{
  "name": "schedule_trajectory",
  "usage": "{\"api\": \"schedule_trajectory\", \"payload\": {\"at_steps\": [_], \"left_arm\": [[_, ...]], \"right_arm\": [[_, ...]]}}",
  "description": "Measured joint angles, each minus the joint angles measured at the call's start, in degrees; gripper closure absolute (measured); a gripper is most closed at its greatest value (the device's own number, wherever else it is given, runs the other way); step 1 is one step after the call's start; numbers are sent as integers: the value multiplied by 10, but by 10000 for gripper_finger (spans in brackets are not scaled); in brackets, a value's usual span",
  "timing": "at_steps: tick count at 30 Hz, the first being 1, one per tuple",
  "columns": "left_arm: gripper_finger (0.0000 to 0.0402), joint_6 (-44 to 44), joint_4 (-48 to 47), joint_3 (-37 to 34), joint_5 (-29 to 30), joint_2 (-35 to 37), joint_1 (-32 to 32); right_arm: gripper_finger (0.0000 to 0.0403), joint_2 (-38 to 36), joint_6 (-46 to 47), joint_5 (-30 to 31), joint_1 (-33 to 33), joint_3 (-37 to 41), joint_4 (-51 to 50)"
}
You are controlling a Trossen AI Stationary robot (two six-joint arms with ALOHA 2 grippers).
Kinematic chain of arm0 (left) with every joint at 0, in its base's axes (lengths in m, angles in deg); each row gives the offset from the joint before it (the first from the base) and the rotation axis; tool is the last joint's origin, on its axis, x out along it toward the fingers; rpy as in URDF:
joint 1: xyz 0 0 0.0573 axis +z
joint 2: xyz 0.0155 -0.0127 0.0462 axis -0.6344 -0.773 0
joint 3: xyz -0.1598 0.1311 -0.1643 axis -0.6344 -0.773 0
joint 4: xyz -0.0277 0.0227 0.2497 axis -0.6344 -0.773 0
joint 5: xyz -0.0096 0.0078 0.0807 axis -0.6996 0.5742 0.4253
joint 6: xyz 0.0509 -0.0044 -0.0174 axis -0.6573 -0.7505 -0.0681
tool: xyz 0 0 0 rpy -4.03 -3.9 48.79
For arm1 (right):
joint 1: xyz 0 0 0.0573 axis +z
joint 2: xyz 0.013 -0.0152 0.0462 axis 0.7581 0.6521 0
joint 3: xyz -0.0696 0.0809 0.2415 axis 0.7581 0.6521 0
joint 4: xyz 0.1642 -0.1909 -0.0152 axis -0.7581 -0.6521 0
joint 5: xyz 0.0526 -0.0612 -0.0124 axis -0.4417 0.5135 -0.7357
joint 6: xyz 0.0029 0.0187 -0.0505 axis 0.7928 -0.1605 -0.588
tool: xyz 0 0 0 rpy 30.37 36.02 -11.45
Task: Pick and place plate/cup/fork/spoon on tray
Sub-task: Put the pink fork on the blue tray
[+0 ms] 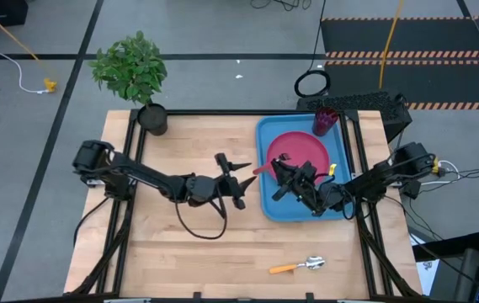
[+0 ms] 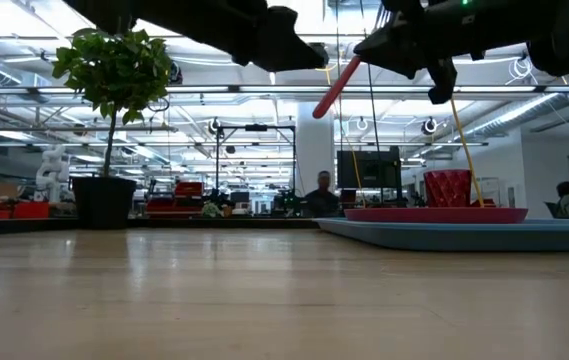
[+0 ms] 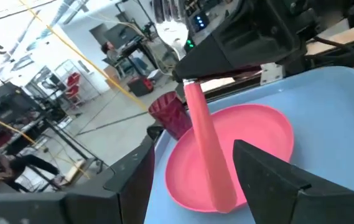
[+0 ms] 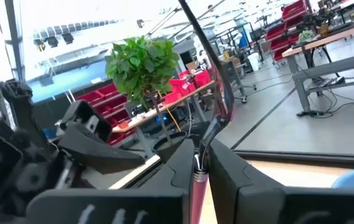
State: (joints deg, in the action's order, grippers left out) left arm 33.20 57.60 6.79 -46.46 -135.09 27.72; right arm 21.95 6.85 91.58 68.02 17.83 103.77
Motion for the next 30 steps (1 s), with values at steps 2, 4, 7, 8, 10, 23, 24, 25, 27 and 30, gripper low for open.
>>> {"api": "schedule_trajectory", "payload": {"at_steps": [2,4,7,8,10,23,24,25,27,30], "left_arm": [[181,-2,6,6,1,-11,4],[181,-3,5,12,1,-21,8],[181,-4,12,23,2,-43,11],[181,-4,12,27,3,-48,11],[181,-4,17,42,4,-65,11],[181,-42,26,100,74,-137,14],[181,-40,27,100,74,-137,16],[183,-39,27,100,74,-137,18],[191,-39,26,100,69,-137,22],[210,-28,21,100,64,-137,30]], "right_arm": [[387,0,20,15,-2,0,-3],[387,0,46,32,-3,0,-12],[387,0,68,44,-3,0,-17],[387,0,71,45,-3,0,-18],[387,0,73,44,-3,0,-19],[387,0,96,44,-2,0,-19],[387,0,95,44,-3,0,-19],[387,0,93,44,-3,0,-19],[387,0,90,44,-3,0,-19],[387,0,91,43,-3,0,-21]]}}
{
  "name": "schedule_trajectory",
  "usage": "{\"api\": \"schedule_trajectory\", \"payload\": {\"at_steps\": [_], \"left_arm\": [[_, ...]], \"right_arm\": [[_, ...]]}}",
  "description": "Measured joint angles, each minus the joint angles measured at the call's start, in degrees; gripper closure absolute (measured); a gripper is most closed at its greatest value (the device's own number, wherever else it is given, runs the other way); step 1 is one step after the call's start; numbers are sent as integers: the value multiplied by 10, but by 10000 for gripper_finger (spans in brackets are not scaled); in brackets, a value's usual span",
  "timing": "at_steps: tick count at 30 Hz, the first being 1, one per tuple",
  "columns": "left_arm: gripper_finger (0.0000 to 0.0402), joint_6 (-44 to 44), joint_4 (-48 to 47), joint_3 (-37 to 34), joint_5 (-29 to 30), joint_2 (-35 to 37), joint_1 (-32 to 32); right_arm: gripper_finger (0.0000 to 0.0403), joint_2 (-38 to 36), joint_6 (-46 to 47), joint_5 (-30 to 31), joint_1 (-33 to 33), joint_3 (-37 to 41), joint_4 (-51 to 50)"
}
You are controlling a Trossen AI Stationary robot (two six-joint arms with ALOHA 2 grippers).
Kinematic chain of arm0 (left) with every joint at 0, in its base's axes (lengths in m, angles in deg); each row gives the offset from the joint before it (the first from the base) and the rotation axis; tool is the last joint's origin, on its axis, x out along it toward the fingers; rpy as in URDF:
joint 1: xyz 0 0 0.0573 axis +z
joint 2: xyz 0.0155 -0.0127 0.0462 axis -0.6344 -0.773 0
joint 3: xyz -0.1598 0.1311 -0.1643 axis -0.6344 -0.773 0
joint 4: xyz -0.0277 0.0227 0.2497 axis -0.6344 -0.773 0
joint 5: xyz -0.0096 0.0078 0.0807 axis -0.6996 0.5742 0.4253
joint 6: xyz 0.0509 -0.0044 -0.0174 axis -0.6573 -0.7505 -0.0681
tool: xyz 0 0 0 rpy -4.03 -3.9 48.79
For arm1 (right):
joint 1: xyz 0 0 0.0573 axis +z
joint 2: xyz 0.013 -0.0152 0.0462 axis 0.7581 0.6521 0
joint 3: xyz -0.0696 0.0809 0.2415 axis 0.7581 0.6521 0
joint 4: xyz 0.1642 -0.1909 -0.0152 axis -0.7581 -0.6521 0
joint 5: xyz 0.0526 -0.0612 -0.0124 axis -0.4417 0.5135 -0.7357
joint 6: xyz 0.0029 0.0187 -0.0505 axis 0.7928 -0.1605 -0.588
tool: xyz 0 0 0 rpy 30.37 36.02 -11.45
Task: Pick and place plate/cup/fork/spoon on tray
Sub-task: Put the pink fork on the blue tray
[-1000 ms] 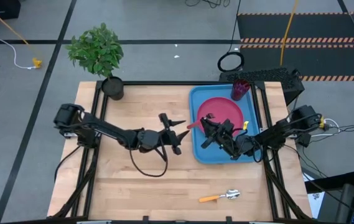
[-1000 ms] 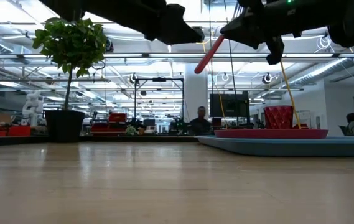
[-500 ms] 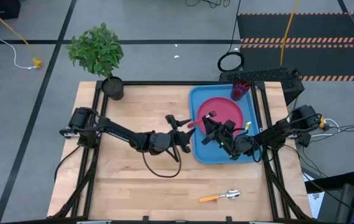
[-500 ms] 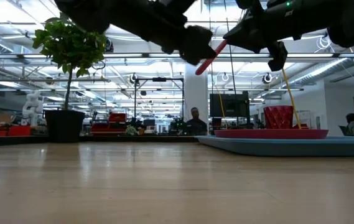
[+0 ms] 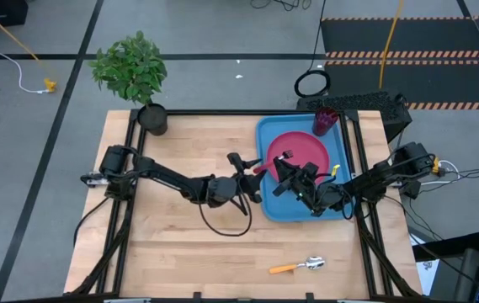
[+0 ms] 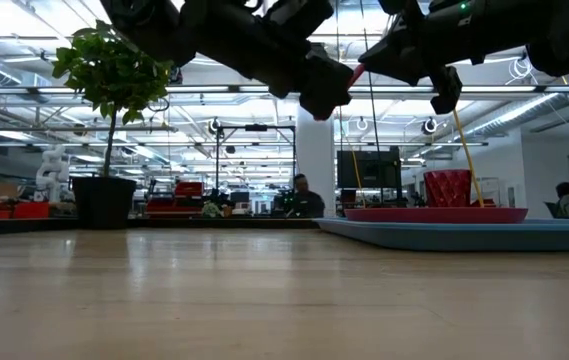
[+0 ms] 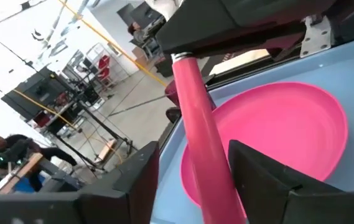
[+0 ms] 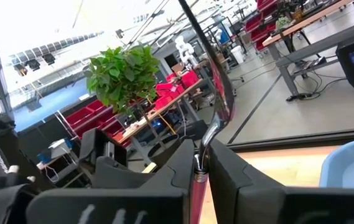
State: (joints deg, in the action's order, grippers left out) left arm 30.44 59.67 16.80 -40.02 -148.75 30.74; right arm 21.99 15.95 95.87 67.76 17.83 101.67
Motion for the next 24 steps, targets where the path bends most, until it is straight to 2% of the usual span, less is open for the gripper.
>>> {"api": "schedule_trajectory", "payload": {"at_steps": [7,18,24], "left_arm": [[258,37,-28,0,-5,0,11],[323,32,-27,0,-6,0,9],[312,33,-26,0,-9,0,9]], "right_arm": [[387,0,-1,0,0,0,-5],[387,0,1,3,0,0,-15],[387,0,1,3,0,0,-15]]}}
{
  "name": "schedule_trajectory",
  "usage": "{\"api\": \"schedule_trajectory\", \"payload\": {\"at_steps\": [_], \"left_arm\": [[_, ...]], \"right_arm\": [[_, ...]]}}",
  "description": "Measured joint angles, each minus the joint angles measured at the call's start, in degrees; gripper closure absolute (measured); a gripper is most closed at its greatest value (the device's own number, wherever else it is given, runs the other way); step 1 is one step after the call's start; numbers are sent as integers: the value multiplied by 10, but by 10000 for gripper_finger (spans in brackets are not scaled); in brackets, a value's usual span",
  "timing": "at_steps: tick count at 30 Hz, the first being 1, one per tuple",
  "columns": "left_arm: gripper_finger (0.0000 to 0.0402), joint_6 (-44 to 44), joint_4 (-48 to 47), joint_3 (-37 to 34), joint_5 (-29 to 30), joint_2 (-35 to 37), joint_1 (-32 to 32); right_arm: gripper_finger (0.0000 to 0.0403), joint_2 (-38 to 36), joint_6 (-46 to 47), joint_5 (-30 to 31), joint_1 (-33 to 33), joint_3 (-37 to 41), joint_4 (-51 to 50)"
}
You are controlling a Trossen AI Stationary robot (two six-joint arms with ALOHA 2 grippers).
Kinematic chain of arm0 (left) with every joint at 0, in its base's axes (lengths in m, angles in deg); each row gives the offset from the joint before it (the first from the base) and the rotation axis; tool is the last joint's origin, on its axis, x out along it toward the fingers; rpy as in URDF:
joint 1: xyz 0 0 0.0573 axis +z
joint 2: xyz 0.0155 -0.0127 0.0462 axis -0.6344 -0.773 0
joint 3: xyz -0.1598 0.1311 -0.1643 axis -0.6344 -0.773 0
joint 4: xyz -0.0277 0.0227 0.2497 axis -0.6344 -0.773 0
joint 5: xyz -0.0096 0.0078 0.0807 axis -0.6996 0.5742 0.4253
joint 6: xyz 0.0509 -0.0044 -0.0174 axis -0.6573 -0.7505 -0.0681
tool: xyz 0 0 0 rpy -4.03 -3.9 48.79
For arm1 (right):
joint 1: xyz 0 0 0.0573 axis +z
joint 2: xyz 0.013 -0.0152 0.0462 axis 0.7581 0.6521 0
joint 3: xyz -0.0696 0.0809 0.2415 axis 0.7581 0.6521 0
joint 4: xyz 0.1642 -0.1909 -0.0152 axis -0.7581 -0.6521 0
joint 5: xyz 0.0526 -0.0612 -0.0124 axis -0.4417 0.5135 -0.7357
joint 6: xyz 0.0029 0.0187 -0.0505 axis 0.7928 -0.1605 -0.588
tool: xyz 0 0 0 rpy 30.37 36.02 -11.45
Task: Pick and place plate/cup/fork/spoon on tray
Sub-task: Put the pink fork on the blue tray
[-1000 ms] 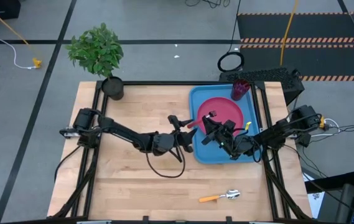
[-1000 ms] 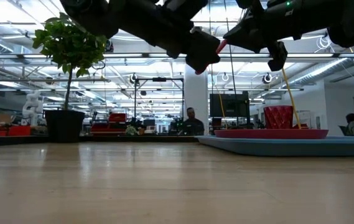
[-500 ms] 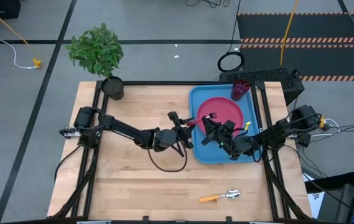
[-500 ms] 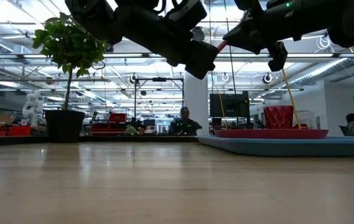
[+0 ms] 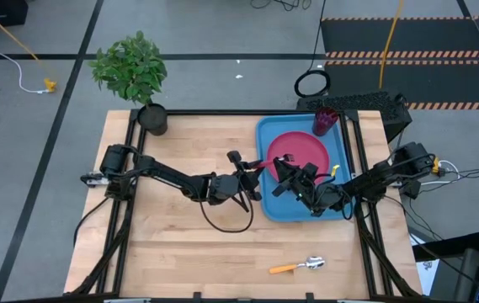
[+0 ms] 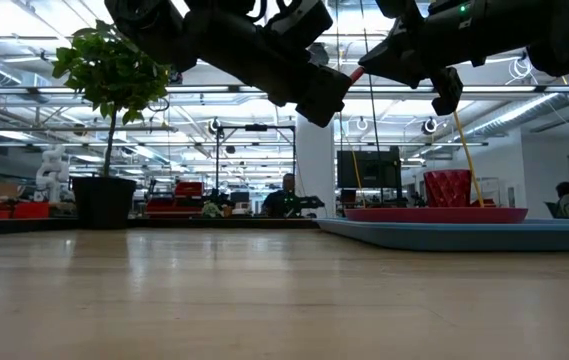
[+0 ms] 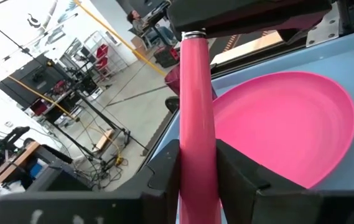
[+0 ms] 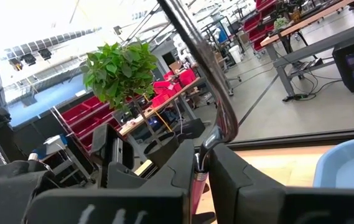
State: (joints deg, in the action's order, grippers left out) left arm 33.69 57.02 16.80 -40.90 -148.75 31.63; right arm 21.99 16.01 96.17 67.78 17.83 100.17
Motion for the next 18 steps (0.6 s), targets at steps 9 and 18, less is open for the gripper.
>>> {"api": "schedule_trajectory", "payload": {"at_steps": [9,18], "left_arm": [[325,0,-3,0,-8,0,0],[324,-2,-12,0,-21,0,-1]], "right_arm": [[376,0,-1,0,0,0,0],[337,0,-56,-5,8,0,-5]]}}
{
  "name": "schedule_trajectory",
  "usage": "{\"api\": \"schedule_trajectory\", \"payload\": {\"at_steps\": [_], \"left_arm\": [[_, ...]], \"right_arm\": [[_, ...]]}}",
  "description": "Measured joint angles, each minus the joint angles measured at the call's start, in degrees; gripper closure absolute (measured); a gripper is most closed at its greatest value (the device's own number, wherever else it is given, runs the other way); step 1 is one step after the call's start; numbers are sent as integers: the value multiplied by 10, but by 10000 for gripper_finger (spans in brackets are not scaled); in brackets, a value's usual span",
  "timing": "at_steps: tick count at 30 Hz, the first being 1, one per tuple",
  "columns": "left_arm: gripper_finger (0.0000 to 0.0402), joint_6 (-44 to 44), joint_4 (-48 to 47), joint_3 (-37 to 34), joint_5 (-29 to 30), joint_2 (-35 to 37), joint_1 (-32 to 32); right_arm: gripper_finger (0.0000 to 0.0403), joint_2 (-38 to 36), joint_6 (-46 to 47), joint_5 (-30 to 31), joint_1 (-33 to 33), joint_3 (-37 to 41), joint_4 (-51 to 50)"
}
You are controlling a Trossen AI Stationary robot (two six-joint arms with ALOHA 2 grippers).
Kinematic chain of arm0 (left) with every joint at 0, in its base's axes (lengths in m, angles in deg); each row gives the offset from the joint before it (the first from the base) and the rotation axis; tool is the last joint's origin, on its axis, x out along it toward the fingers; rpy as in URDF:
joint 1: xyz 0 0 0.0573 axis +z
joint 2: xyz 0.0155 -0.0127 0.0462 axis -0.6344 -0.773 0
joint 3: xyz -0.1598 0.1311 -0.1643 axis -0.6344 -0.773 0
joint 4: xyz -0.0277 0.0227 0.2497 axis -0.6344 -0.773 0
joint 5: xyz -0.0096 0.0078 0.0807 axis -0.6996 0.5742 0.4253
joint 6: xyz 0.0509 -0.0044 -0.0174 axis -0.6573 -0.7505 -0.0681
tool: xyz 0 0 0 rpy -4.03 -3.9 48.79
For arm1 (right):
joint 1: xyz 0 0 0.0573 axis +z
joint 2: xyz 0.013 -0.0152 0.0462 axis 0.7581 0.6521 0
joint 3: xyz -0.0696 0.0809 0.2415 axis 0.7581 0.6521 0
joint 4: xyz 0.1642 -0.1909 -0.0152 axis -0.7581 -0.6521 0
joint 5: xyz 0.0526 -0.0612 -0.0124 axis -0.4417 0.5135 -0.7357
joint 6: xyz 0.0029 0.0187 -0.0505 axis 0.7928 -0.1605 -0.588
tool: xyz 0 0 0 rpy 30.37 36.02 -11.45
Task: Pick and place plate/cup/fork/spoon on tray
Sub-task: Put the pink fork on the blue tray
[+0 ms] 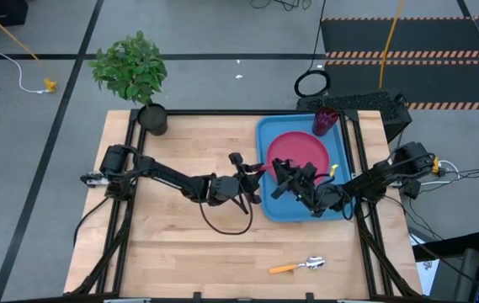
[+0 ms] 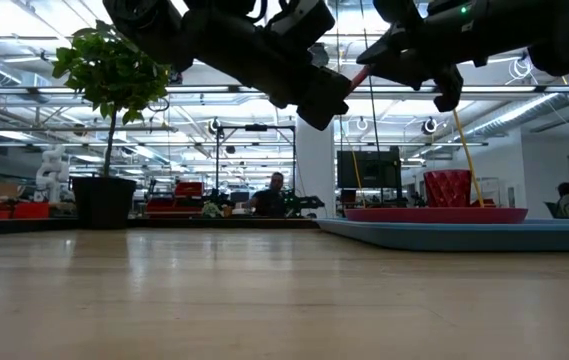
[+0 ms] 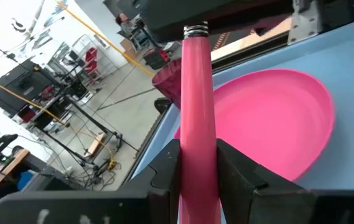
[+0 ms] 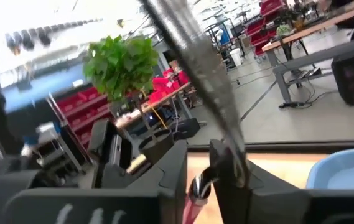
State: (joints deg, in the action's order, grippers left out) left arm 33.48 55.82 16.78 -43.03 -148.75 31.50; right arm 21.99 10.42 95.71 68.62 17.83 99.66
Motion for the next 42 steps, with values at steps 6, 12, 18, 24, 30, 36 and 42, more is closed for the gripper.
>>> {"api": "schedule_trajectory", "payload": {"at_steps": [6,12,18,24,30,36,42], "left_arm": [[325,0,-1,0,0,0,0],[325,0,-4,0,-13,0,0],[324,5,-10,0,-39,6,1],[326,29,-13,0,-78,8,1],[323,83,-33,0,-135,9,15],[326,159,-58,0,-220,9,37],[326,184,-61,0,-253,9,38]], "right_arm": [[276,-12,-97,-1,21,0,-49],[202,-92,-41,-79,33,0,-228],[156,-229,114,-234,42,0,-515],[152,-346,204,-347,42,0,-697],[152,-410,209,-423,76,0,-698],[152,-410,43,-424,143,0,-477],[152,-409,-40,-354,167,-4,-425]]}}
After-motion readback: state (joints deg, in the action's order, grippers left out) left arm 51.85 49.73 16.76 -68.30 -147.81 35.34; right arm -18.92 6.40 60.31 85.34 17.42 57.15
